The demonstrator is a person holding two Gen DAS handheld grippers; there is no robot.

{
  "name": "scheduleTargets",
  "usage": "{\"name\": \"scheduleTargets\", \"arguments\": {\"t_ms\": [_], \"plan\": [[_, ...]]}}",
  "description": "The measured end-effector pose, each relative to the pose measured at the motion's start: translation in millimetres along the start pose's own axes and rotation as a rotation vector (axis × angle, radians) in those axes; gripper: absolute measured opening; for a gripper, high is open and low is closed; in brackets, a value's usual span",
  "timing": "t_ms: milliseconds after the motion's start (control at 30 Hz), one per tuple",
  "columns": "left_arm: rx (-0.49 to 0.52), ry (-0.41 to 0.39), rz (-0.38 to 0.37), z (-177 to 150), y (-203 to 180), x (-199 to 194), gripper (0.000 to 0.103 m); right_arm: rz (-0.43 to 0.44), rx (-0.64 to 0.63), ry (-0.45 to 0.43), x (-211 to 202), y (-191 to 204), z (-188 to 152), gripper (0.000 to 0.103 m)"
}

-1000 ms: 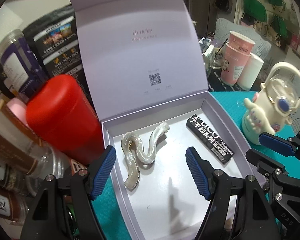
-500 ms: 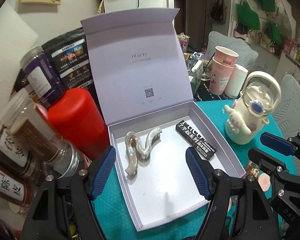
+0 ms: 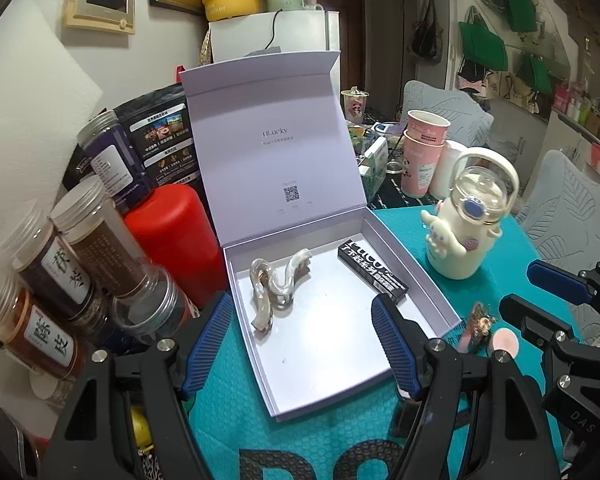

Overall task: Organize rigid objects
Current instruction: 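Withdraw both tools from the lavender box back over the table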

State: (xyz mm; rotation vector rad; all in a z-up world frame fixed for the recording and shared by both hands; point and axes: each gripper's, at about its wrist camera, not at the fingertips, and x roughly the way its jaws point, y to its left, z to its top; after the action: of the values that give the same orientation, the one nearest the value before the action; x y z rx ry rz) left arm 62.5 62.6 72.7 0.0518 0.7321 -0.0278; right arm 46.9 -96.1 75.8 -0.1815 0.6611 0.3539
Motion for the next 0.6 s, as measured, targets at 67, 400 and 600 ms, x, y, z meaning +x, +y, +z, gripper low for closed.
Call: {"name": "scheduleTargets", "arguments": {"t_ms": [67,400,600], "plan": [[0.000,-0.004,0.000,-3.7,-1.5,-6.0,0.078,-0.003,0.006,-0.005,-6.7,0.4,-4.3,0.042],[0.010,-0.010,-0.021,-29.7,-13.1,-29.7,0.087,-0.025,0.023,-0.026,-40.1,2.7,-28.0,0.053],[0.027,-0.009,-0.056,-46.0,-22.0,-39.2,0.087,-0.047,0.035,-0.037,-59.3,3.6,-45.7,0.057]]}}
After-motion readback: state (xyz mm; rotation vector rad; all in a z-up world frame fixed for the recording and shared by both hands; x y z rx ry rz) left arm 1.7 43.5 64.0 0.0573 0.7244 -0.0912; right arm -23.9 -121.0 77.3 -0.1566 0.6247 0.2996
